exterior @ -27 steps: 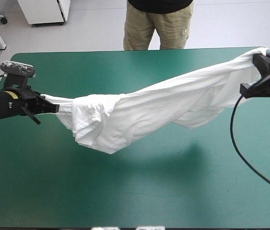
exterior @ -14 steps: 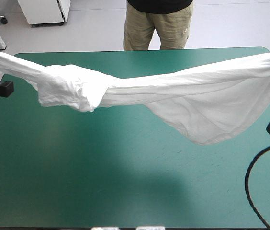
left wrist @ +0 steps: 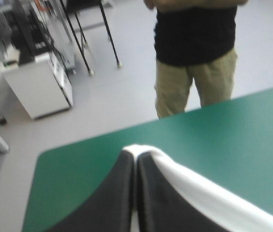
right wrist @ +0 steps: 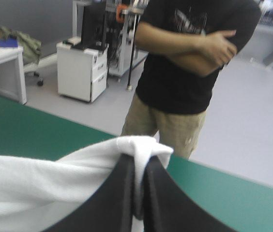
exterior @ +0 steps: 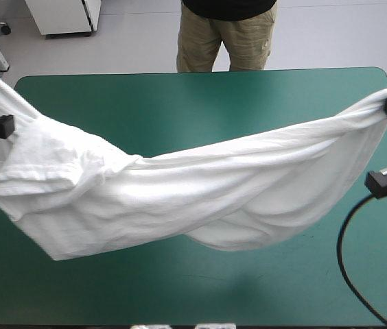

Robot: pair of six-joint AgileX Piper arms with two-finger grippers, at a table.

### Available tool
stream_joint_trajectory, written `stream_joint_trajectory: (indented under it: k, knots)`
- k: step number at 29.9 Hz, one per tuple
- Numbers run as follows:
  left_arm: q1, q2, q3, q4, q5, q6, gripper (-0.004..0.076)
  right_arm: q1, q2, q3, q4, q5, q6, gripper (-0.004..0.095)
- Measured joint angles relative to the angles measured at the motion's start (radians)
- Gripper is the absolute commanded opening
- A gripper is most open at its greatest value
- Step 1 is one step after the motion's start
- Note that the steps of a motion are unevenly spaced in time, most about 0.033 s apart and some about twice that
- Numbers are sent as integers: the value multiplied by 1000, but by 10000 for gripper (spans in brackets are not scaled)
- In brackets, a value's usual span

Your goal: Fold the cloth

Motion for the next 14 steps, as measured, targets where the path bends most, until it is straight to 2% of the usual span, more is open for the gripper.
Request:
stream_joint_trajectory:
  k: [7,11,14]
  knots:
    - [0,138,318,-72,-31,3,-9,0,152,305,96,-31,-40,-17]
    - [0,251,463,-83,-177,3,-9,0,293,449,134,-132,-97,-17]
    - [0,354,520,-103,-331,6,-9,0,424,467,136,-219,-136,-17]
